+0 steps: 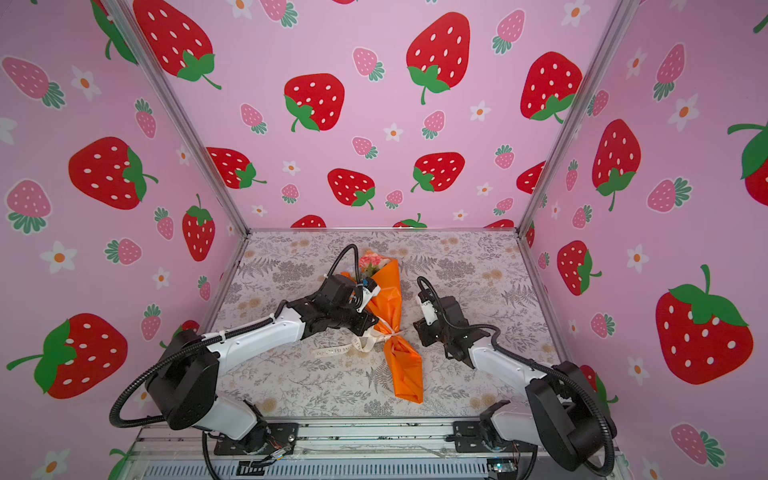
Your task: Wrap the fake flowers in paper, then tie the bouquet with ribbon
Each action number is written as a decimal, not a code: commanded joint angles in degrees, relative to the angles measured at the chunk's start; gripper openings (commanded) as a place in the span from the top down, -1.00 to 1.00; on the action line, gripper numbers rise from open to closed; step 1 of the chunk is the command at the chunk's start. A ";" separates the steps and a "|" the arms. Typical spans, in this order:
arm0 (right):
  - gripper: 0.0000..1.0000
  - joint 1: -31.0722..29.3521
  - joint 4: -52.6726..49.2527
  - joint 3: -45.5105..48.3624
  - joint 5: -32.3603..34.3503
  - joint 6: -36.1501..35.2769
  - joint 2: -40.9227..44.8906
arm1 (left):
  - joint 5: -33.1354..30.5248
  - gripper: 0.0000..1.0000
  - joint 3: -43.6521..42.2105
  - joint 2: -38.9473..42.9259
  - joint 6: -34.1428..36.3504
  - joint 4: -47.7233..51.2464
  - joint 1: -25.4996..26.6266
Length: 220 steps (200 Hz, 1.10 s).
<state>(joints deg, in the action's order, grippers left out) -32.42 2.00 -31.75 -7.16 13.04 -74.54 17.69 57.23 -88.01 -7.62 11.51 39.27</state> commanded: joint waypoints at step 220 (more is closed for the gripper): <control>-0.14 9.40 -26.67 -5.23 8.00 11.72 -4.80 | 1.87 0.79 4.73 1.21 0.87 7.68 0.11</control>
<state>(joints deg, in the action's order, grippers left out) -23.27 -23.53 -38.20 3.73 22.94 -78.13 17.78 60.29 -85.97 -6.87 18.50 39.27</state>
